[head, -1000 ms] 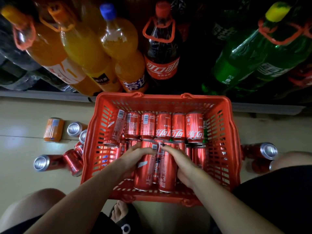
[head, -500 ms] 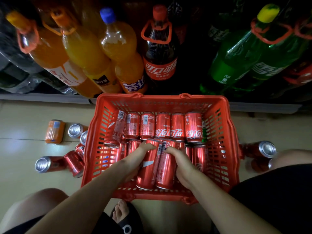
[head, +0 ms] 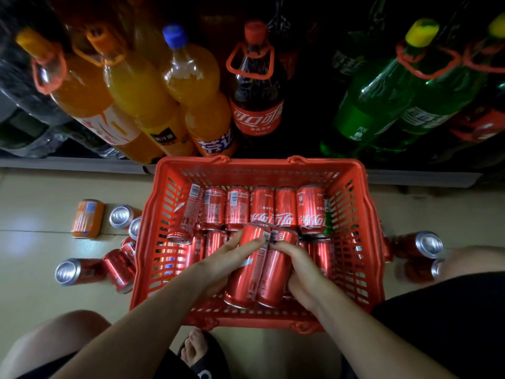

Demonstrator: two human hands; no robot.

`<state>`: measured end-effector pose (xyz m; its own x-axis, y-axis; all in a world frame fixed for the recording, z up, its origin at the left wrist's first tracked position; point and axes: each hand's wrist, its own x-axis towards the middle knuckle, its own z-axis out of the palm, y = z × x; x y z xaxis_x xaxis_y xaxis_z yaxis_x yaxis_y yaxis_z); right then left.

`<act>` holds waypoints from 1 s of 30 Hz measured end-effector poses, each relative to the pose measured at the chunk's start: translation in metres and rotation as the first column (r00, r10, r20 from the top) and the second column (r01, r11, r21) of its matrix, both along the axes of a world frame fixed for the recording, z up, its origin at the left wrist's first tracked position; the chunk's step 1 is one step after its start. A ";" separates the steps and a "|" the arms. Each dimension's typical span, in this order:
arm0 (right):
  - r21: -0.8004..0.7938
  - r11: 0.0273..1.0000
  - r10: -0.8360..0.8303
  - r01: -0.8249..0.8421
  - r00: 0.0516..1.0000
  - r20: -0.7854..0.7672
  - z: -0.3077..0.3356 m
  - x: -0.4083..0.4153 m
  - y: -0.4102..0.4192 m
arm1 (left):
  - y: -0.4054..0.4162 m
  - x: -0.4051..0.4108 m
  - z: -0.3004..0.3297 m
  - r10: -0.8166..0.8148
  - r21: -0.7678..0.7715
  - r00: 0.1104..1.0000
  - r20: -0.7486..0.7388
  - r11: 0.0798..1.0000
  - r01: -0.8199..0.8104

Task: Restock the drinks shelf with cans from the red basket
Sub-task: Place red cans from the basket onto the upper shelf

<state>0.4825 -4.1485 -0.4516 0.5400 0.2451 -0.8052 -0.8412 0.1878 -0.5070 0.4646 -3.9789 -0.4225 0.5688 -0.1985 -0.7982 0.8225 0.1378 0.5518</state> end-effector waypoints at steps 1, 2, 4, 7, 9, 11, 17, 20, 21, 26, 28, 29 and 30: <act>0.021 1.000 -0.011 0.011 1.000 -0.007 0.003 0.001 -0.002 | 0.000 0.002 0.002 -0.002 0.029 0.999 0.032 1.000 0.002; 0.042 0.999 -0.024 0.024 1.000 -0.017 0.006 0.003 -0.003 | 0.000 0.004 0.004 -0.018 0.074 0.997 0.071 0.997 0.013; 0.091 0.995 -0.040 0.043 0.999 -0.030 0.010 0.007 -0.004 | 0.000 0.008 0.006 -0.075 0.158 0.986 0.150 0.986 0.050; 0.120 0.992 -0.047 0.047 0.999 -0.009 0.013 0.011 0.000 | 0.004 0.010 0.004 -0.154 0.263 0.966 0.206 0.960 0.097; 0.145 0.988 -0.047 0.047 0.999 -0.004 0.016 0.012 0.002 | 0.007 0.012 0.005 -0.142 0.263 0.964 0.226 0.962 0.080; 0.178 0.983 -0.046 0.049 0.999 -0.018 0.019 0.013 0.002 | 0.009 0.014 0.007 -0.115 0.224 0.962 0.246 0.973 0.059; 0.242 0.969 -0.047 0.042 0.999 0.017 0.039 0.031 0.006 | 0.014 0.026 0.014 -0.120 0.235 0.949 0.290 0.971 0.051; 0.243 0.970 -0.026 0.013 0.998 0.051 0.051 0.041 0.005 | 0.013 0.034 0.029 -0.063 0.197 0.952 0.298 0.980 0.003; 0.239 0.971 -0.019 0.005 0.998 0.056 0.055 0.044 0.004 | 0.015 0.037 0.029 -0.042 0.176 0.952 0.302 0.984 -0.012; 0.228 0.974 -0.005 -0.012 0.997 0.073 0.068 0.050 0.003 | 0.015 0.041 0.033 0.028 0.142 0.947 0.320 0.987 -0.078; 0.227 0.974 -0.001 -0.021 0.995 0.098 0.071 0.052 0.003 | 0.013 0.043 0.034 0.046 0.144 0.941 0.337 0.985 -0.100; 0.228 0.973 -0.002 -0.024 0.994 0.112 0.073 0.053 0.003 | 0.013 0.043 0.034 0.048 0.153 0.937 0.347 0.982 -0.107; 0.231 0.972 -0.003 -0.027 0.992 0.129 0.077 0.055 0.003 | 0.011 0.044 0.040 0.043 0.153 0.935 0.351 0.983 -0.103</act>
<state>0.5371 -4.1455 -0.3749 0.6302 0.4242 -0.6503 -0.7755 0.3034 -0.5536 0.5090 -3.9677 -0.3825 0.8227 -0.0272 -0.5679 0.5682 0.0716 0.8198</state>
